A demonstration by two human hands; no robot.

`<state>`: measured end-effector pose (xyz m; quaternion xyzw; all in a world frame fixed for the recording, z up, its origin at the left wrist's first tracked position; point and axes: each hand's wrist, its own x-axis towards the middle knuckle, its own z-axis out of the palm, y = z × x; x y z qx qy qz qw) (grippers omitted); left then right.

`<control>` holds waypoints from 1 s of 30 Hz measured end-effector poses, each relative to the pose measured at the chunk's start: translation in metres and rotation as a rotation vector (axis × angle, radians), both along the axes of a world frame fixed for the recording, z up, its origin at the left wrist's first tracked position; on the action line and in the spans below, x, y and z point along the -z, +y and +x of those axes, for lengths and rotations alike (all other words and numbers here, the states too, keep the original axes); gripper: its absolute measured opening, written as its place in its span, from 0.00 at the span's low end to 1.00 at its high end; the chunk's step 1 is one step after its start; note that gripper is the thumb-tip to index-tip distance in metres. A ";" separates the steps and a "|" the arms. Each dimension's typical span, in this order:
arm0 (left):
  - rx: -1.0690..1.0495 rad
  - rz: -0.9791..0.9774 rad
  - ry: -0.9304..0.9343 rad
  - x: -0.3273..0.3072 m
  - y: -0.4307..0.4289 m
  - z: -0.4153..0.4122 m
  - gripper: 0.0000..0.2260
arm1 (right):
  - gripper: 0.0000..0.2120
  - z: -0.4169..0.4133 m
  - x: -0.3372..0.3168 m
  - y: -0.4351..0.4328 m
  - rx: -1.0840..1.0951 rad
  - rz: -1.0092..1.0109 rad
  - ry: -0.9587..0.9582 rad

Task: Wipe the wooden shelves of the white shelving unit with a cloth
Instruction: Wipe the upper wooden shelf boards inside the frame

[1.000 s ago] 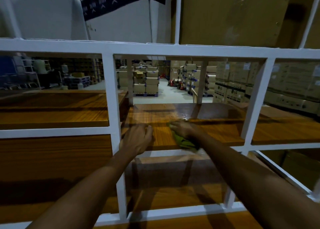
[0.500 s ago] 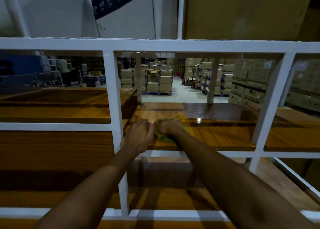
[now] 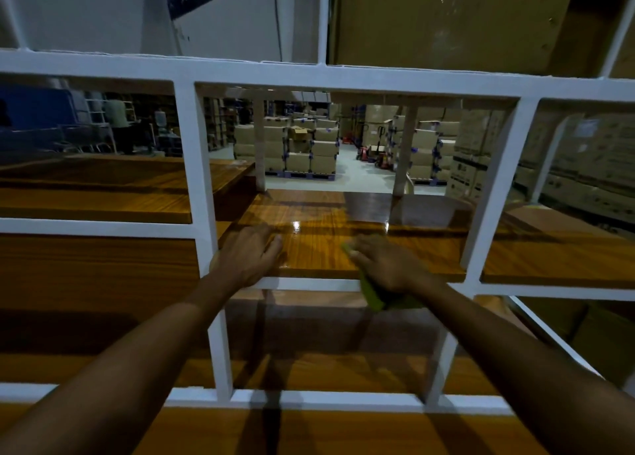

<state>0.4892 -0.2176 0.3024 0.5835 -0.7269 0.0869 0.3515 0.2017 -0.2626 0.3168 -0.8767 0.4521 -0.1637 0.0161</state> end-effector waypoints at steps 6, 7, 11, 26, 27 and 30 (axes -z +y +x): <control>-0.010 -0.080 -0.031 0.004 -0.003 -0.001 0.18 | 0.25 -0.050 0.041 0.005 0.317 -0.456 -0.193; -0.013 -0.092 -0.023 0.005 -0.003 -0.002 0.18 | 0.23 -0.039 0.051 0.014 0.343 -0.502 -0.283; -0.009 -0.146 0.013 0.007 0.002 -0.003 0.18 | 0.17 0.044 0.064 0.039 0.274 -0.446 -0.507; 0.035 -0.247 -0.357 0.034 0.029 0.013 0.12 | 0.15 0.012 0.090 0.021 0.451 -0.768 -0.389; 0.034 -0.244 -0.367 0.034 0.029 0.013 0.12 | 0.17 0.011 0.089 0.021 0.541 -0.732 -0.434; 0.035 -0.208 -0.367 0.033 0.032 0.013 0.13 | 0.18 0.053 0.073 0.034 0.748 -0.622 -0.581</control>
